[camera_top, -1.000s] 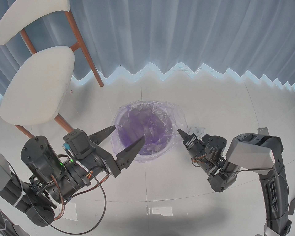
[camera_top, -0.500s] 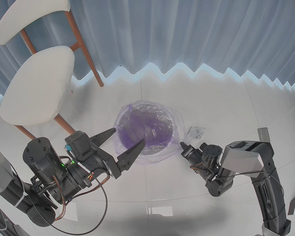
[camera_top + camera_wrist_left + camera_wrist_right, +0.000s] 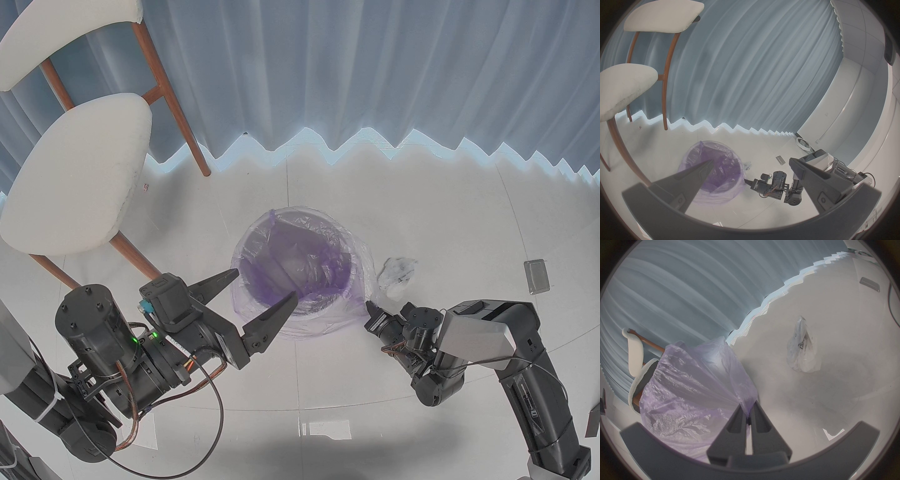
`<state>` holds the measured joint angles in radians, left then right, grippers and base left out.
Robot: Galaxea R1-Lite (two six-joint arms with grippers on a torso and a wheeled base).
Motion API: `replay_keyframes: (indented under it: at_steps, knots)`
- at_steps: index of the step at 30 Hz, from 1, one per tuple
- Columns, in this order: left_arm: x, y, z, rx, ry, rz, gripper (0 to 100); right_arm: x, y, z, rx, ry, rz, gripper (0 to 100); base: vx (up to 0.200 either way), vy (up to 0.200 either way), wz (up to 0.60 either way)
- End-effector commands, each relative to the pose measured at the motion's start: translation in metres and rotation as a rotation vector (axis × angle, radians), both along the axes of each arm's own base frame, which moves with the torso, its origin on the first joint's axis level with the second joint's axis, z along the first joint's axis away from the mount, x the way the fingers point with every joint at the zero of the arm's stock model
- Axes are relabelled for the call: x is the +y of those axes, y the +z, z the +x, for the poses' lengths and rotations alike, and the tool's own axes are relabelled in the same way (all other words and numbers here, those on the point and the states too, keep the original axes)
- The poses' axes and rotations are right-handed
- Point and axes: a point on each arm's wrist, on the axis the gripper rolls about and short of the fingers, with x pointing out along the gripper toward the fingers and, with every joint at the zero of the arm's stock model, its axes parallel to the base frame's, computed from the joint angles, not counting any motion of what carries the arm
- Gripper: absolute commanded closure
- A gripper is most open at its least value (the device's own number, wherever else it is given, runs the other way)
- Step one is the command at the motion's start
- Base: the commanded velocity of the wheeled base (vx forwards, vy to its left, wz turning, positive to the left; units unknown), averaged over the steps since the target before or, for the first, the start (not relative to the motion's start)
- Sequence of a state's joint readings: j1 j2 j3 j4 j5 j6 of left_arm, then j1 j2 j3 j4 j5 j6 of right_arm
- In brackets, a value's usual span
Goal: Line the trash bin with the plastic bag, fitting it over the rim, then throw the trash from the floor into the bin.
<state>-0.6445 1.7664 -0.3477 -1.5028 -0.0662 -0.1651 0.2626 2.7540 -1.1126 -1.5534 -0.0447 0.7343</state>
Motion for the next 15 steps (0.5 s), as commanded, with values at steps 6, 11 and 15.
replay_keyframes:
  at_steps: [6,11,15]
  knots:
    - [0.000,0.000,0.000,0.001,0.000,0.000,0,0.002,-0.005,-0.001,-0.005,-0.001,0.000,0,0.000,0.000,0.00]
    - [0.002,-0.003,0.001,0.012,0.008,0.004,0,0.005,0.003,-0.002,-0.012,-0.039,0.031,0,0.000,0.000,0.00]
    - [0.002,-0.016,0.008,0.059,0.024,0.029,0,0.004,0.021,-0.010,0.003,-0.042,0.111,0,0.000,0.000,0.00]
